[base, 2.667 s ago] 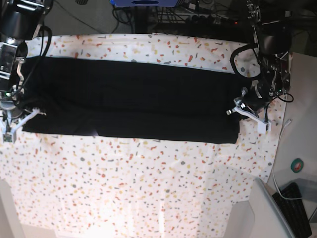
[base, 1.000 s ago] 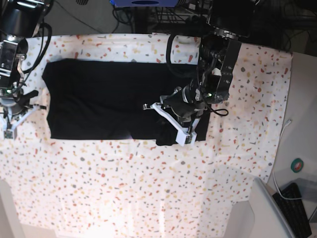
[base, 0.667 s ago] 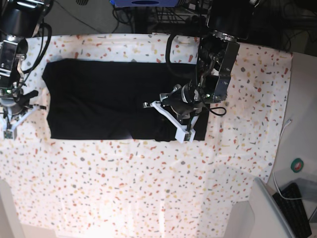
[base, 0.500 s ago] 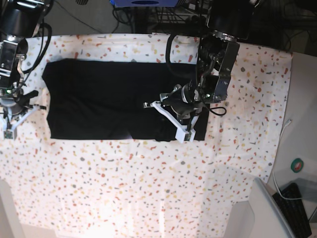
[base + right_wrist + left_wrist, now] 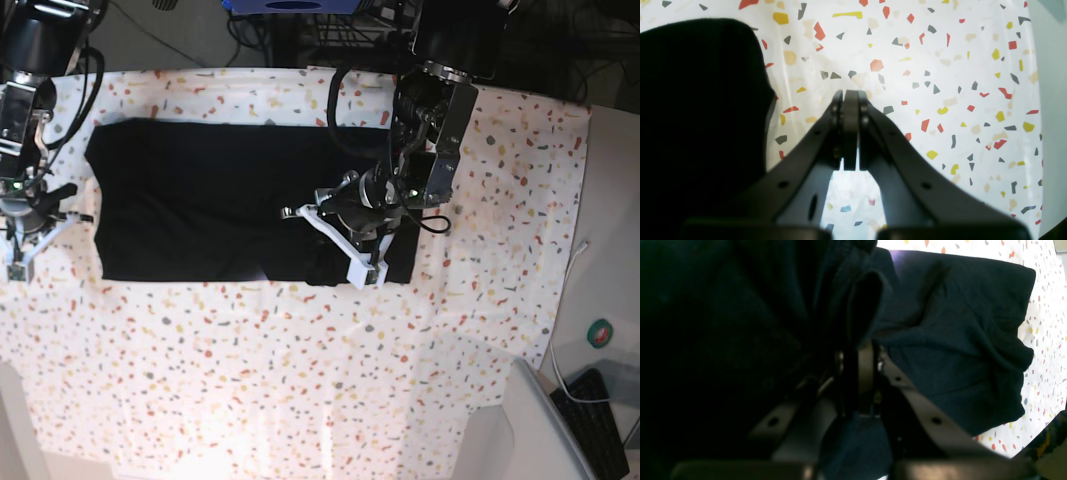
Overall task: Layout the t-shirt on the table in an organized manner, then fold the t-shirt properly
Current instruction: 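Fold the shirt's end inward with the left gripper toward the middle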
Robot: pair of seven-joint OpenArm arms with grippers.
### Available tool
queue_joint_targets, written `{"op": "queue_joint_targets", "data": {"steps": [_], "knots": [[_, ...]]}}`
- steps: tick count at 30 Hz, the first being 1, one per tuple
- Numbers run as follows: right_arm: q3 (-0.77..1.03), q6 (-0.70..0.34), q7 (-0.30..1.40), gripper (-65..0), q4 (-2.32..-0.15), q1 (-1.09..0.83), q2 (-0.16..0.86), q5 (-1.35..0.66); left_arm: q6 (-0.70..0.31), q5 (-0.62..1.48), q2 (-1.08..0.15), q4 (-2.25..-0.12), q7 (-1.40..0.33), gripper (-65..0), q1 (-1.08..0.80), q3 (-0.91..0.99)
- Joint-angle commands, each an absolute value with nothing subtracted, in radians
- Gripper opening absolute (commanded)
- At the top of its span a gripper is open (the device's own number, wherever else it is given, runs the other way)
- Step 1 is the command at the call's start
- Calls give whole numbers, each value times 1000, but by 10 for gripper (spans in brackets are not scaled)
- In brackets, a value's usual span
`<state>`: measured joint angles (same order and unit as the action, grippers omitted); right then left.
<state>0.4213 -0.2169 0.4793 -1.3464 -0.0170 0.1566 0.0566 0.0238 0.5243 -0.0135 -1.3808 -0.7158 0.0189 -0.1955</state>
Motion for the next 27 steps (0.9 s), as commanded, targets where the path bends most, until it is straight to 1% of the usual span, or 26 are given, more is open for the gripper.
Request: {"op": "queue_joint_targets", "data": {"steps": [1,3,6,9,13,15,16,18,20,22,24,25,26,27], "knots": [[426,-211,460,-650,-1363,-2,171,56,18,532,-8,-1399,-700,-650,35,-194],[424,-211,460,-650,-1363,-2,171,56,18,532,-8,-1399,-700,-648,35,-194],[424,-211,460,-650,-1363,-2,171,56,18,532,-8,-1399,-700,-527,35,-225],[424,-211,460,-650,-1363,-2,171,56,18,527,-8,-1397,-700,-423,36,-272],[426,-211,460,-650,-1363,-2,171,56,18,527,-8,-1395,-700,-270,71,-392],[426,-211,460,-650,-1363,-2,171,56,18,532,-10,-1385,-700,-227,101,-461],[426,-211,460,-650,-1363,-2,171,56,18,533,-10,-1385,-700,-221,116,-493],[426,-211,460,-650,-1363,-2,171,56,18,533,-10,-1400,-700,-230,131,-532],[427,-211,460,-650,-1363,-2,171,56,18,533,-13,-1442,-700,-252,124,-519],[427,-211,460,-650,-1363,-4,171,56,18,535,-22,-1503,-702,-308,99,-456],[429,-211,460,-650,-1376,-7,171,54,18,533,-73,-1564,-714,-425,53,-357],[429,-211,460,-650,-1388,-8,170,50,18,533,-91,-1587,-730,-497,33,-309],[432,-211,460,-650,-1409,-16,165,24,18,533,-111,-1607,-748,-599,7,-243],[455,-211,460,-650,-1434,-30,153,-25,18,533,-136,-1621,-754,-650,-21,-168]]}}
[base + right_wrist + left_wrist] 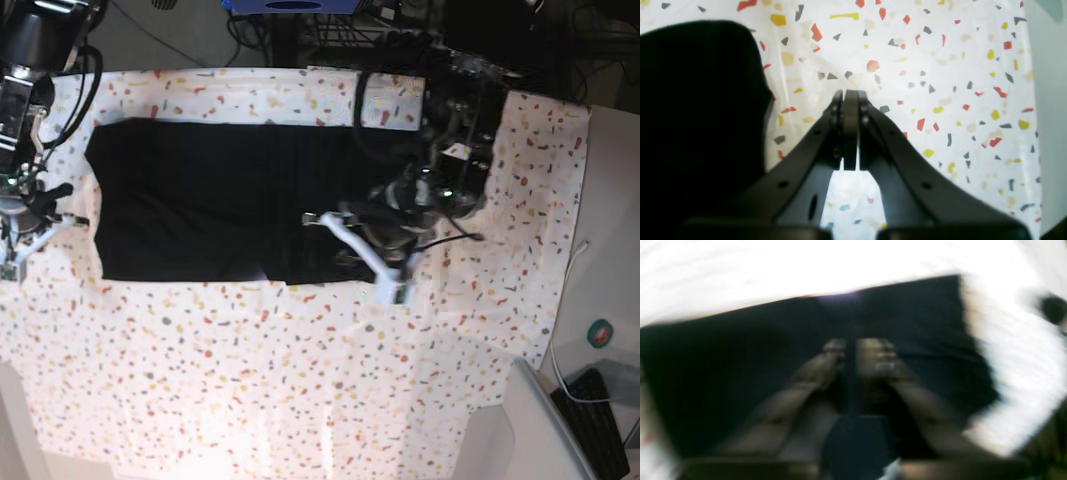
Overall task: Layout the t-shirt on the table in an organized manner, then fold the t-shirt properly
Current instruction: 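Fold the shirt's end inward with the left gripper toward the middle, then grasp the folded shirt's edge with both grippers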
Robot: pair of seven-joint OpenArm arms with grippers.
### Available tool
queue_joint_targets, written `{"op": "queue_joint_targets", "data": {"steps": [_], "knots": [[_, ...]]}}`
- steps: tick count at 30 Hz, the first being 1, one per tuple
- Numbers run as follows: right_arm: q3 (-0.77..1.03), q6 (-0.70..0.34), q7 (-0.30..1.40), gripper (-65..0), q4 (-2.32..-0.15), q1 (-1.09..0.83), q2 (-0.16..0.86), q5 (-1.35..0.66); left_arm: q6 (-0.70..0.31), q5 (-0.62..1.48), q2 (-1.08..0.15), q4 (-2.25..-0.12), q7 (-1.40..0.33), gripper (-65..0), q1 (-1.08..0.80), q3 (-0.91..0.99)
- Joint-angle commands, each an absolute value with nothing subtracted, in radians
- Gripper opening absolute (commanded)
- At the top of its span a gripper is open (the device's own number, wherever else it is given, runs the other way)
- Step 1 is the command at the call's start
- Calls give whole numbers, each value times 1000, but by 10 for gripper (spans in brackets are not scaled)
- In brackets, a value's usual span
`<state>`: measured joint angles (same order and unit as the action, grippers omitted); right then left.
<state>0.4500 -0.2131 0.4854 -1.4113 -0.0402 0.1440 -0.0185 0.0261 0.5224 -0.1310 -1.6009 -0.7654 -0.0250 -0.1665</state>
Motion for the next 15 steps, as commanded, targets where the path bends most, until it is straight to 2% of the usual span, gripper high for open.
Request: {"op": "queue_joint_targets", "data": {"steps": [1,4,6,7,8,11,14,15], "knots": [[483,-213,461,-650,-1461,-36,140,-82,18,533,-156,-1626,-756,-650,-44,-94],[553,-214,570,-650,-1509,-42,130,-325,12,527,-217,-1627,-754,-650,-113,139],[588,-236,673,-486,-1492,-38,145,-490,12,526,-269,-1627,-756,-650,-140,220],[604,-277,711,-425,-1472,-38,162,-578,12,524,-305,-1626,-754,-650,-160,245],[608,-323,734,-398,-1448,-38,177,-648,12,524,-334,-1626,-751,-650,-179,257],[587,-390,786,-386,-1328,-16,242,-769,12,524,-380,-1607,-714,-650,-217,283],[565,-407,848,-377,-1185,41,283,-774,12,509,-401,-1538,-579,-650,-248,269],[572,-440,878,-350,-1139,61,292,-774,12,486,-401,-1509,-532,-650,-251,249]]}}
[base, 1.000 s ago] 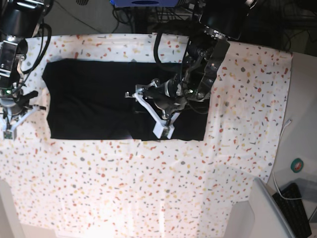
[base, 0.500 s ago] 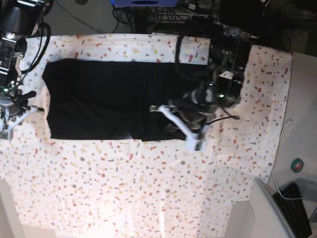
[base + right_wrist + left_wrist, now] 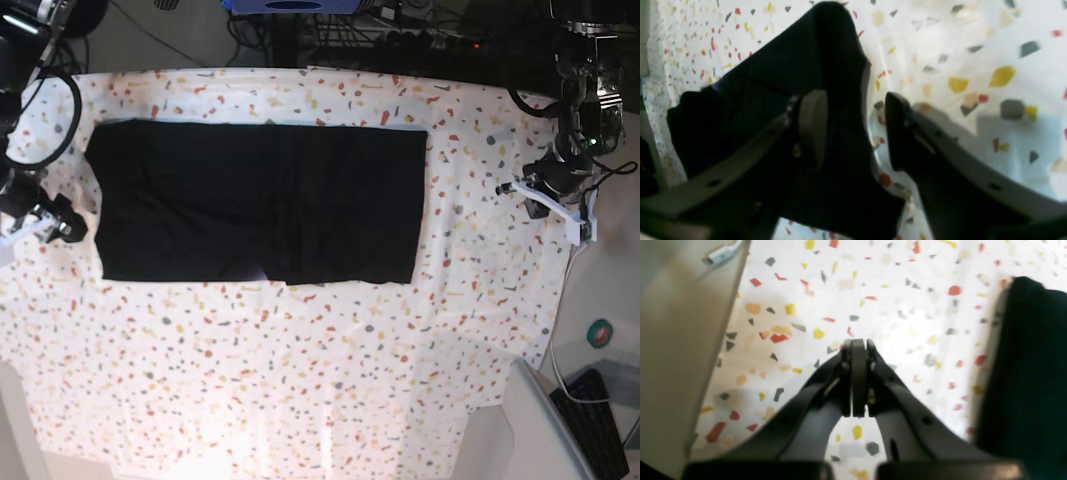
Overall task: Layout the t-shirt on the table in an organized manner, then fold the t-shirt properly
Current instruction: 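Grasp the folded shirt's edge with both grippers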
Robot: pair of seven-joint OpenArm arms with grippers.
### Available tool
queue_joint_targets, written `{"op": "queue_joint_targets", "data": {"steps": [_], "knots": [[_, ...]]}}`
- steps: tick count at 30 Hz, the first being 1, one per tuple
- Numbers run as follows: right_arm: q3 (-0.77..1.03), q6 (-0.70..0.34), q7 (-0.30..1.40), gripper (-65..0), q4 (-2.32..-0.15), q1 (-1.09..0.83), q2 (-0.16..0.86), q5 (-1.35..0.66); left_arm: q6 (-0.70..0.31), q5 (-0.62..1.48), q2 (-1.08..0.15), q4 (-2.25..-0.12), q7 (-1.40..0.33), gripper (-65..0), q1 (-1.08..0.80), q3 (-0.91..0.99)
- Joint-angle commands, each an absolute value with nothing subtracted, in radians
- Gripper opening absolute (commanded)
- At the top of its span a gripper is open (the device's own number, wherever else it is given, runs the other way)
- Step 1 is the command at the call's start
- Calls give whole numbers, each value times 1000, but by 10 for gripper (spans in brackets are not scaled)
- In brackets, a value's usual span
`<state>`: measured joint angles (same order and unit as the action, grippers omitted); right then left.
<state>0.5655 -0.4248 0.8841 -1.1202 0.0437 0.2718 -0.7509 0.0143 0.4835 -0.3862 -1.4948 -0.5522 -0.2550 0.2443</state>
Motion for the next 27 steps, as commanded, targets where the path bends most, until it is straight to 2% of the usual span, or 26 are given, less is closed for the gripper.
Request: {"op": "queue_joint_targets", "data": {"steps": [1,3,5,12,17,20,27], "knots": [[575,-481,906,-317,-1101,77,300,-774,12,458,-401,-1488,-495,-650,-254,225],[587,-596,972,-233,-1040,105,312,-774,12,424,-398,-1448,-440,-650,-254,189],[590,-667,993,-195,-1032,111,312,-768,12,426,-397,-1425,-418,-650,-254,166],[550,-636,984,-197,-1017,117,312,-690,12,423,-394,-1422,-418,-650,-251,165],[542,-638,912,-197,-883,147,312,-680,12,418,-378,-1386,-417,-650,-214,81],[542,-696,903,-197,-852,151,308,-680,12,418,-357,-1357,-415,-650,-183,33],[542,-698,1004,-197,-854,153,268,-682,12,418,-340,-1305,-415,-650,-122,-81]]}}
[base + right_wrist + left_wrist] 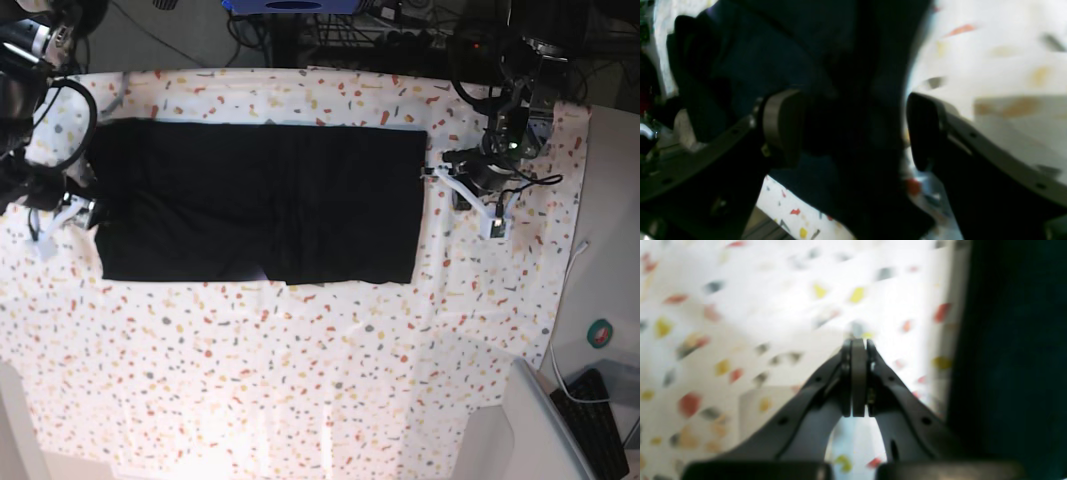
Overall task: Layout the t-shirt on the table in an organized manner, then fold the t-shirt properly
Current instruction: 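Grasp the folded shirt's edge with both grippers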
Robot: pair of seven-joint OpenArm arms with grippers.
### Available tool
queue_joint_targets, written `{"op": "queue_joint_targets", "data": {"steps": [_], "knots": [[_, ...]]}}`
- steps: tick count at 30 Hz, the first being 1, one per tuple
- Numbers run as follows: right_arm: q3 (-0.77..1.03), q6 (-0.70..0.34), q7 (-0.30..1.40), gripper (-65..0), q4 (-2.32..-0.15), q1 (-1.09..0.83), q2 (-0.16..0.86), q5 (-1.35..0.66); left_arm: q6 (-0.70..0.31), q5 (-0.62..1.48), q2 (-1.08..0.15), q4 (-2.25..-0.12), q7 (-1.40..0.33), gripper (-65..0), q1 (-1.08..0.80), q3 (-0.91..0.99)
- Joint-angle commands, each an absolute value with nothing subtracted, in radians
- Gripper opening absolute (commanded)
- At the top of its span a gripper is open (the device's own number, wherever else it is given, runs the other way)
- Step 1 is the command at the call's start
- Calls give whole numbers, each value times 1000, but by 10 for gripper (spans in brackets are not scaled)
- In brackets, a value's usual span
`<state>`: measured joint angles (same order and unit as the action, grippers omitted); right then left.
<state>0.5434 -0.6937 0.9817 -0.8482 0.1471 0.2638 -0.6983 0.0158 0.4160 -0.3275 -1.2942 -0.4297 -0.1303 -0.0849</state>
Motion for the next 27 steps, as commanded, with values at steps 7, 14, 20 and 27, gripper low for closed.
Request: {"op": "queue_joint_targets", "data": {"steps": [7,14,20,27], "knots": [[539,-698,1018,-197,-855,153,213,-680,13,418,-300,-1305,-417,-650,-94,-117],[473,-698,1023,-198,-862,159,200,-682,13,417,-280,-1283,-417,-650,-93,-133],[470,-698,972,-293,-863,159,194,-680,13,417,-277,-1199,-414,-650,-51,-203],[463,-698,946,-650,-911,160,194,-674,13,417,-248,-1190,-415,-650,-22,-226]]}}
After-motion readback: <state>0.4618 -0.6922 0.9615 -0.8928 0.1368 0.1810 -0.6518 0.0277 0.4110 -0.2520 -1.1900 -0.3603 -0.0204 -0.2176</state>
